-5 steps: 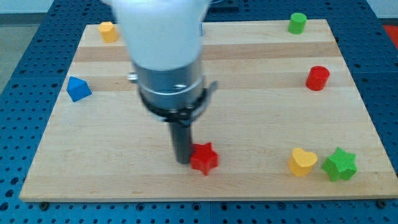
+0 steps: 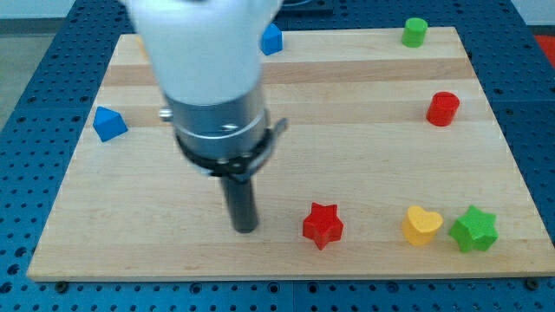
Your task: Push the red star to the left of the yellow heart
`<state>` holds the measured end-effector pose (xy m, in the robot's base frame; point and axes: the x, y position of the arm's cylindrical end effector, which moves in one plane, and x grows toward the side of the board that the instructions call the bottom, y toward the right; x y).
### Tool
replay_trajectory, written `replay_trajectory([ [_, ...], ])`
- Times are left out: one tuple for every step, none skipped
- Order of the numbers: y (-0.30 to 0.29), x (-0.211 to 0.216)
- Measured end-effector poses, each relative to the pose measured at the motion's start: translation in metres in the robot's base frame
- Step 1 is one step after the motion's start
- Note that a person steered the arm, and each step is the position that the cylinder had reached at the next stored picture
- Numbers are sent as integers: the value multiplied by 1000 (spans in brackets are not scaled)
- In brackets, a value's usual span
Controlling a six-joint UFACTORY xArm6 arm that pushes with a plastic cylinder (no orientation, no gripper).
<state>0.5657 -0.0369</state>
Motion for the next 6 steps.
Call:
replay_trajectory([
  [51, 0],
  [51, 6],
  [46, 28],
  [47, 41],
  [68, 33],
  [88, 23],
])
